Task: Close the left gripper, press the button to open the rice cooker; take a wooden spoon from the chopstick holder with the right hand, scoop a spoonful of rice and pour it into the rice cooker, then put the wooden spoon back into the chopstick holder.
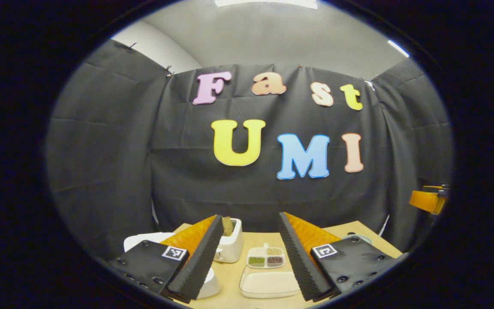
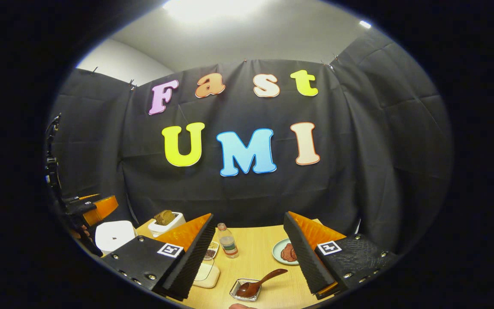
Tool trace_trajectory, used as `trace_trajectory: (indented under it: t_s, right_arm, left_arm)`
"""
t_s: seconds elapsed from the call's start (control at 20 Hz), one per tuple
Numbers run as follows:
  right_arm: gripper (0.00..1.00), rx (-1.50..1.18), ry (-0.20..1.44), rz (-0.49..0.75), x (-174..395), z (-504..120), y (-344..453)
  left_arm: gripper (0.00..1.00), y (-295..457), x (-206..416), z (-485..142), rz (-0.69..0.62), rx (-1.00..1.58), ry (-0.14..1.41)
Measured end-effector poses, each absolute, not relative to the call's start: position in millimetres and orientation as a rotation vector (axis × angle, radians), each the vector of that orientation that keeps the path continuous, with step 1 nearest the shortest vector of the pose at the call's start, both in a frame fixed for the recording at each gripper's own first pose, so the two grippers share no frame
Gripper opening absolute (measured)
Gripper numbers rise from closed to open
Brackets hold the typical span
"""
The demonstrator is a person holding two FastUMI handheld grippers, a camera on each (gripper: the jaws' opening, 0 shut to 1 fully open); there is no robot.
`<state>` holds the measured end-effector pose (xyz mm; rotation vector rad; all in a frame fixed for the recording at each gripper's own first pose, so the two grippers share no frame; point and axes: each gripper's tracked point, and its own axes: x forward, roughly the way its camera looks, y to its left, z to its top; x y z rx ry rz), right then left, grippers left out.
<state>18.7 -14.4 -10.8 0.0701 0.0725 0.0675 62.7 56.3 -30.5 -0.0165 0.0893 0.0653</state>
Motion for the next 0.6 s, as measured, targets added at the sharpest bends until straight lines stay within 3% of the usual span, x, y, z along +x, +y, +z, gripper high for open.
trace_trajectory:
  t_s: [0.05,0.25,0.5,0.6]
  right_arm:
    - [0.98,0.081,0.065,0.076,16.6,-7.5,-9.8]
    - [0.98,0.067,0.045,0.092,14.2,-3.8,4.6]
    - [0.98,0.050,0.034,0.094,15.8,-3.0,13.9]
    - [0.98,0.049,0.036,0.105,19.7,-4.2,21.1]
  left_arm:
    - [0.95,46.6,56.6,-23.9,0.054,-0.008,0.073]
    - [0.87,12.0,29.8,-17.4,0.021,0.019,0.051]
    - [0.91,22.8,24.2,-5.5,0.032,0.030,0.029]
    - [0.87,27.8,24.6,-5.1,0.040,0.038,0.027]
